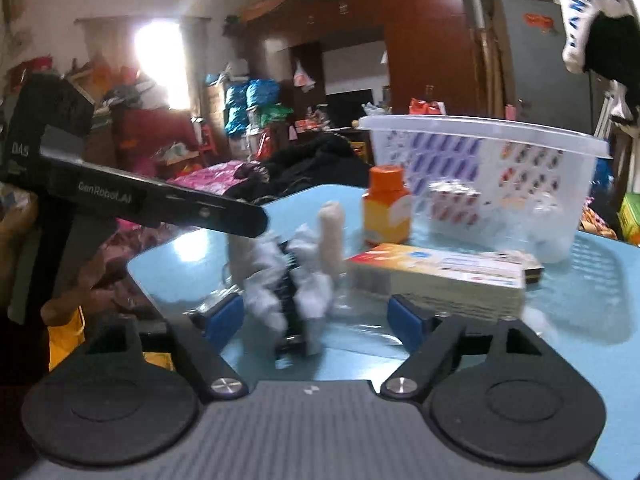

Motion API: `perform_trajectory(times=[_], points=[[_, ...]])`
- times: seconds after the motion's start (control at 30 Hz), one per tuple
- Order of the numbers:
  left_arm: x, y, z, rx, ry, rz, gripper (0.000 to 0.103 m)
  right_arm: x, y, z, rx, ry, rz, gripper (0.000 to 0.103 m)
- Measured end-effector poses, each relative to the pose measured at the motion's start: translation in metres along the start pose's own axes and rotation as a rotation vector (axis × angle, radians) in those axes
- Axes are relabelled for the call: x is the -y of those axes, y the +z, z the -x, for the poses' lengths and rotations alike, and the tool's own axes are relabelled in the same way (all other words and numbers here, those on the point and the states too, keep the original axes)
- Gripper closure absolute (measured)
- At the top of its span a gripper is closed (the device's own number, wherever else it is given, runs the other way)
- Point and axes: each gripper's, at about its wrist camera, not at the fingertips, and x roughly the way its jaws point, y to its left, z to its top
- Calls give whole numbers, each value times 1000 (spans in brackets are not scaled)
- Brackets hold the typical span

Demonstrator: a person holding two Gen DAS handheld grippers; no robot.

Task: Organize objects
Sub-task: 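Move both grippers to the white gloves and cloth on the table, then grasp the white gloves with both grippers and lift them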

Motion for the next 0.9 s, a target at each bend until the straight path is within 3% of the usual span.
perform_trajectory(times=[0.1,0.23,0.43,0.63,0.9], points=[[-4,-9,-1,1,14,-8,17,-5,-4,-5,-15,10,18,34],[-1,-16,-9,-17,15,-43,32,-7,-8,-15,-40,-1,24,47],[1,-18,-14,12,19,-71,48,-7,-7,-19,-35,-12,27,64],[7,-19,-12,38,18,-91,56,-8,-8,-14,-18,-25,32,69],[14,-17,0,94,2,-113,58,-9,-2,1,23,-34,61,71]])
